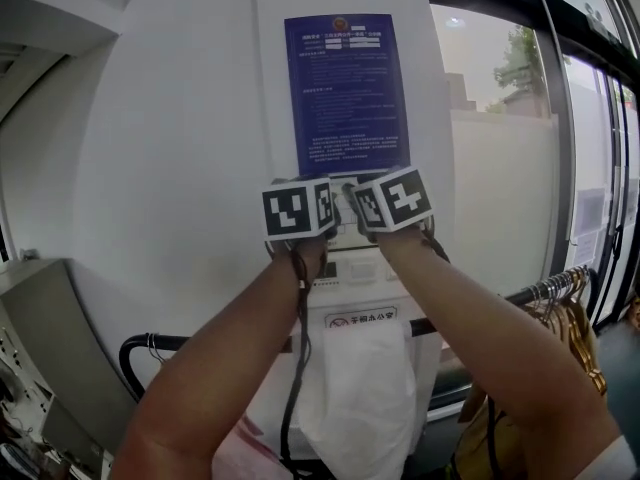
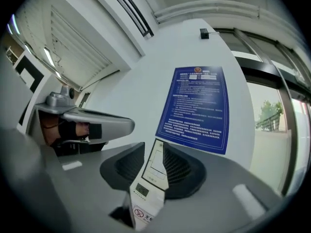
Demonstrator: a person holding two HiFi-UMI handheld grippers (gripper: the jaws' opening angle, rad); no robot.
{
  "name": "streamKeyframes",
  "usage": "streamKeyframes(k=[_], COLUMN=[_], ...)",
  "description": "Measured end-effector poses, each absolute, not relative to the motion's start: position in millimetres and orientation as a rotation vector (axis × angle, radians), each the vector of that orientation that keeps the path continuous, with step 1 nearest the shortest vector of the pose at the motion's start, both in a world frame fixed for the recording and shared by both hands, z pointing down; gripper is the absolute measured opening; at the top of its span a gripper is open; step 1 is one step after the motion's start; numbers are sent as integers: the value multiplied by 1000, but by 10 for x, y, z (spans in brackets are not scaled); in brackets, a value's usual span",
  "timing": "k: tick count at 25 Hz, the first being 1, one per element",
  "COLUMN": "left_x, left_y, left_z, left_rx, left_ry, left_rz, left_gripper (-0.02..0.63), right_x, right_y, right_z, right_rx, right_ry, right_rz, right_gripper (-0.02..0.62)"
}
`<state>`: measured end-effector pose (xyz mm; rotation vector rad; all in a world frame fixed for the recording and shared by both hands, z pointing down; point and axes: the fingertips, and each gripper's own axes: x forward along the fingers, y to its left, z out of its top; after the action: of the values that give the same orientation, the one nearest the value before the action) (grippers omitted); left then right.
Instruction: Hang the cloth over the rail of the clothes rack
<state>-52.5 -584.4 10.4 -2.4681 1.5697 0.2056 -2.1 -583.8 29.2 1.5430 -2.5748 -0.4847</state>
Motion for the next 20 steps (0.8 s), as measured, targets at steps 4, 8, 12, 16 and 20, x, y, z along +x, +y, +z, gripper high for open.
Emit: streamKeyframes(k=[4,8,12,16,20], left_x=[-462,-474,-561,-793,-1051], left_y=[-5240,-4572,-3906,-3489,-3405], left_z=[69,251,611,1095,1752], left_rx=[-2467,-2514,-2523,-2469,-2498], left_ry=[1474,1391,1357,1435,1563], left_rz=[248,315,347,375,360], left_gripper=[12,12,12,12,12], right_x=[-82,15,255,561,695], right_y=[-5222,-4531,-3807,-3395,-3437], right_z=[375,567,845,1271,1857], right_rx=[1483,1398,1292,1257,1232], right_ry=[-2642,-2753,-2872,-2950,-2935], right_rz=[-564,-613,-651,-602,-465], right_gripper=[94,94,92,92,89])
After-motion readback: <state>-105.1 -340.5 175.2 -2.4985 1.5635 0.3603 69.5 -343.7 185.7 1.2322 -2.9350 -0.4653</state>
